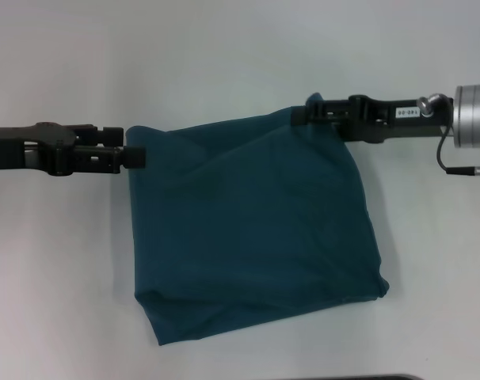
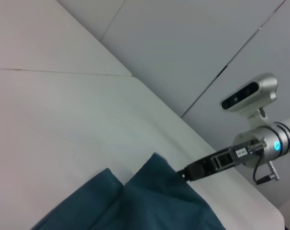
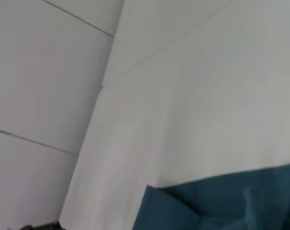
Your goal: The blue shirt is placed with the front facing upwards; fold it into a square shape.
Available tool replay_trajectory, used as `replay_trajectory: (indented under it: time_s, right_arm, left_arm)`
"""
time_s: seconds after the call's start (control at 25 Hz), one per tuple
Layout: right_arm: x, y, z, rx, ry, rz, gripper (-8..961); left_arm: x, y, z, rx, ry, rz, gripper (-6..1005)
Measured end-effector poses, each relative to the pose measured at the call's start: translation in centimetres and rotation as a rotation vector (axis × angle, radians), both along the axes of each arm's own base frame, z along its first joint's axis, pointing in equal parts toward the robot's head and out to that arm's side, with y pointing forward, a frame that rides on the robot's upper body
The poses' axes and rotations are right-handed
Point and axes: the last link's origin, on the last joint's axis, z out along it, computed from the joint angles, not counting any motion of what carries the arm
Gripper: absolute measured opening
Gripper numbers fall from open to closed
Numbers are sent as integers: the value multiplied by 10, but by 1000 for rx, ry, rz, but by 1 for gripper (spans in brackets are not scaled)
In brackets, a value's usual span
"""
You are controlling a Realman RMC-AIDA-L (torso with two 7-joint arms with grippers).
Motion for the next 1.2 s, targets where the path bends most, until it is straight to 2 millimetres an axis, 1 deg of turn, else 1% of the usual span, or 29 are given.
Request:
replay_trajectory:
  time_s: [0.04, 0.24, 0.48, 0.68, 0.8, 1.0, 1.12, 1.2]
  right_arm:
    - [-1, 2, 0, 3, -1, 0, 836]
    - [3, 5, -3, 18, -21, -28, 695]
    - [8, 3, -7, 34, -47, -29, 576]
    - [1, 4, -15, 35, -64, 34, 477]
    - [-1, 5, -17, 33, -76, 50, 234]
    - [-2, 8, -15, 44, -78, 57, 15]
    - [-4, 9, -13, 47, -78, 61, 14]
    - [-5, 10, -13, 48, -79, 65, 13]
  left_arm:
    - [0, 0, 0, -1, 1, 0, 950]
    - [1, -1, -2, -9, 3, -4, 950]
    - [1, -1, -3, -12, 3, -6, 950]
    - [3, -2, -6, -23, -4, -11, 950]
    - [3, -6, -10, -41, -6, -11, 950]
    - [3, -12, -18, -82, -12, -14, 950]
    - [4, -16, -25, -119, -16, -21, 950]
    - [6, -20, -33, -157, -18, -35, 950]
